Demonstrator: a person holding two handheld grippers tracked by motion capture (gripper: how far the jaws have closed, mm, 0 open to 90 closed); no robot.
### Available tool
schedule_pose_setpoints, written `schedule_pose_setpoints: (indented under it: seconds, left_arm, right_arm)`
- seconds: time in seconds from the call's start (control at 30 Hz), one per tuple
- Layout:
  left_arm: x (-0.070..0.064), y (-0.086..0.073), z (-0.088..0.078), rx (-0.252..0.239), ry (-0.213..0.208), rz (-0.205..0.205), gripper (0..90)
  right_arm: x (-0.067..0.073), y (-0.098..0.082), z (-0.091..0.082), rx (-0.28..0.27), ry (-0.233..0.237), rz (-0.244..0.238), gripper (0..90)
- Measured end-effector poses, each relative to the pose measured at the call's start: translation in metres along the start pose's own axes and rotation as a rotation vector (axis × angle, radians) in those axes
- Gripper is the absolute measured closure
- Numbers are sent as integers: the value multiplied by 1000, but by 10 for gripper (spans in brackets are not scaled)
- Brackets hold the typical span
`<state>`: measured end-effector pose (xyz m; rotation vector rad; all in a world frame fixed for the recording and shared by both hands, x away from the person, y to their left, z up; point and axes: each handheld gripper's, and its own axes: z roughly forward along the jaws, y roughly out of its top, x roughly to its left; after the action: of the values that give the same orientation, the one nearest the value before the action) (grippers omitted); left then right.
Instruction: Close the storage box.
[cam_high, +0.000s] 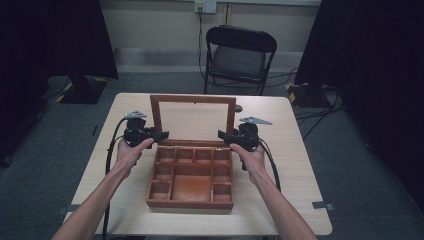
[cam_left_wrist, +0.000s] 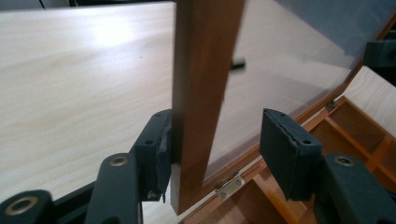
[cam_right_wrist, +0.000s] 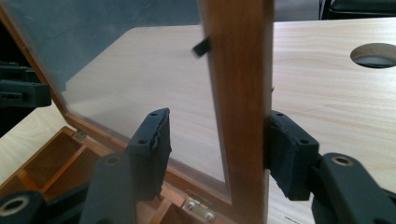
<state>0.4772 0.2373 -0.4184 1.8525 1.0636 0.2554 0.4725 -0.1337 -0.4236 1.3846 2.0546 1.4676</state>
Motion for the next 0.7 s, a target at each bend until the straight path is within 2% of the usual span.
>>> schedule_pose_setpoints:
  seconds: [0.03, 0.23, 0.43, 0.63, 0.7]
  left_arm:
    - [-1, 0, -1, 4, 3, 10, 455]
    - [0, -2, -7, -29, -12, -8, 495]
    - [-2, -1, -11, -36, -16, 3, 508]
    - [-4, -3, -15, -23, -27, 25, 504]
    - [-5, -3, -16, -24, -31, 19, 502]
  right_arm:
    - [1, 0, -2, 0, 5, -1, 428]
    - [4, -2, -7, 3, 10, -16, 424]
    - [4, -4, -8, 11, 13, -21, 415]
    - [8, -4, -9, 17, 8, -29, 365]
    - [9, -4, -10, 19, 11, -28, 350]
